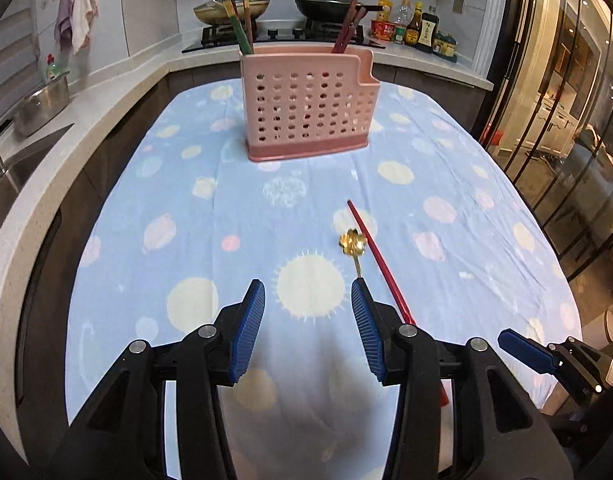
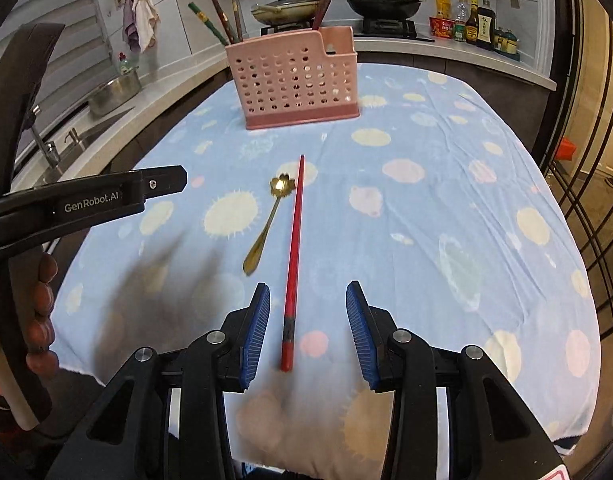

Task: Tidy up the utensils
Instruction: 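Move both open tools down toward the gold spoon and last red chopstick, then grasp the gold spoon with the left tool while the right grasps the red chopstick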

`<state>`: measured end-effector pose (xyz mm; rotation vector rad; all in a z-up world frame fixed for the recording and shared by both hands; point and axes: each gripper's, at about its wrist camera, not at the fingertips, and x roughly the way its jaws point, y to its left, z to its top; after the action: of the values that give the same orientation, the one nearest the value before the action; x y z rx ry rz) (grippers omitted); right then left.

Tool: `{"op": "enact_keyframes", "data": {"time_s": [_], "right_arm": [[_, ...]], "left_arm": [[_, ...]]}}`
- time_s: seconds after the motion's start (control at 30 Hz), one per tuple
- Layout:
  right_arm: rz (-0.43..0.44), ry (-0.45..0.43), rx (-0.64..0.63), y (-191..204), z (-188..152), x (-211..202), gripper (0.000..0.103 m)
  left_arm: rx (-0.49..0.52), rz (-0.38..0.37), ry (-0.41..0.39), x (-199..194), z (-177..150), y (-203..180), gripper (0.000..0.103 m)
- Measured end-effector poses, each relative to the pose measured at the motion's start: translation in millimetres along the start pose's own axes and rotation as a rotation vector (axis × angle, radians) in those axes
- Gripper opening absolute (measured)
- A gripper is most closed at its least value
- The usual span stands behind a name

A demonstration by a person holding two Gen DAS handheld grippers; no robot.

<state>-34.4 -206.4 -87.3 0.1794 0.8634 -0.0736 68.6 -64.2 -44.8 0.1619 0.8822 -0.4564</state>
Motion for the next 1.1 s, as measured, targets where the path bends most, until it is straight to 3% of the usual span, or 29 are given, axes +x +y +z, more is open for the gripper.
{"op": "enact_keyframes", "data": {"time_s": [0.13,0.4,0.6,0.8,1.1], "right_arm": [[0.009,0.046,-0.011,4,-20,10,0.039],[0.02,0.079,-0.001,3,-27,27,0.039],[0.003,0.08,-0.01,2,-27,32,0.029],[-0.011,0.072,0.007,-7,-25,34,0.008],[-0.002,0.067,0.031,-14,-23,35,0.007]], "left_arm": [[0.005,-0.004,0.043,6,-24,-4,0.043],[0.013,-0.022,0.107,23,-49,-12,0.043],[0.006,-0.04,0.127,31,-49,-14,0.043],[0.008,-0.06,0.144,38,-47,-19,0.043],[0.01,-0.089,0.162,55,-37,-29,0.043]]}}
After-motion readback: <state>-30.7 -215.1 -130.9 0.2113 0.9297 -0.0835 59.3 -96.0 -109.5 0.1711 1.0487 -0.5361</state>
